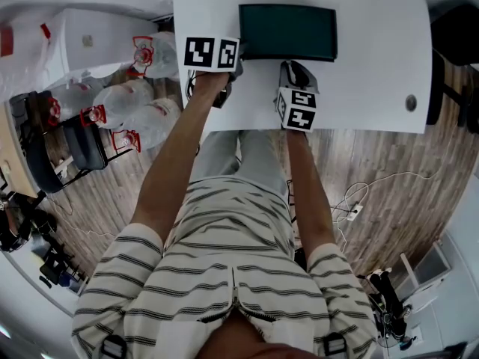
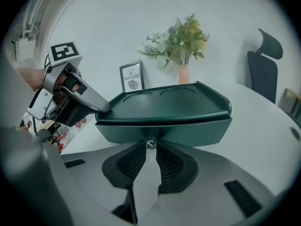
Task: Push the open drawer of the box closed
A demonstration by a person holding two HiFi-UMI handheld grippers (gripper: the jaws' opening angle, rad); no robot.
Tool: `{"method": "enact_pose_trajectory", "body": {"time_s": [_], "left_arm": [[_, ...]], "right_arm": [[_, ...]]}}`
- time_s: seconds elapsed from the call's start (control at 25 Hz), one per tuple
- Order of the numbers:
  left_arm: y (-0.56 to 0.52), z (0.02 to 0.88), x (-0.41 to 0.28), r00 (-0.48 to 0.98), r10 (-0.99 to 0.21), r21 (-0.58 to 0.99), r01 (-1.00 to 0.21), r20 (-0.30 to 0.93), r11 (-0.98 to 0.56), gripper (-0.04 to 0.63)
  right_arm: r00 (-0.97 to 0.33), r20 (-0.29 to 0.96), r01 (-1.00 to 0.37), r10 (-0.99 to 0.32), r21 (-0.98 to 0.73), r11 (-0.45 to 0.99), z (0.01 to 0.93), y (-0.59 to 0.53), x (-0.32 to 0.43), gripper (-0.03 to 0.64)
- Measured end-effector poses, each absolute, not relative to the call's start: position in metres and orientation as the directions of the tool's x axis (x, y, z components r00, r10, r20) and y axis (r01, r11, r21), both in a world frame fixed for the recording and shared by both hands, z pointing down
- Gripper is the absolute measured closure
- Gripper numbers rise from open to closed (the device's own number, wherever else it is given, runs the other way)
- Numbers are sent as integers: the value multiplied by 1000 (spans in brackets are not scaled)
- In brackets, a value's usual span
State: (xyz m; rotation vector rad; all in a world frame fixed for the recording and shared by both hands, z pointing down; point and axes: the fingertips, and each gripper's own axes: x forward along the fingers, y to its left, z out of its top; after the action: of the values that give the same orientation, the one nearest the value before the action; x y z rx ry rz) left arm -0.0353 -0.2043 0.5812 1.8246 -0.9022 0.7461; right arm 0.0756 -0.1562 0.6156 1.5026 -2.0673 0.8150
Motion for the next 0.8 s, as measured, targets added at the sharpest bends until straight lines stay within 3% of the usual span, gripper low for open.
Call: {"method": "enact_pose_trajectory", "body": {"time_s": [0.8], "left_arm": [[-204,581,-34,551,-263,477,-827,792,-298,486]], "right_arm": [[-293,661,-956,-691,-204,211,616,-163,76,538]]}}
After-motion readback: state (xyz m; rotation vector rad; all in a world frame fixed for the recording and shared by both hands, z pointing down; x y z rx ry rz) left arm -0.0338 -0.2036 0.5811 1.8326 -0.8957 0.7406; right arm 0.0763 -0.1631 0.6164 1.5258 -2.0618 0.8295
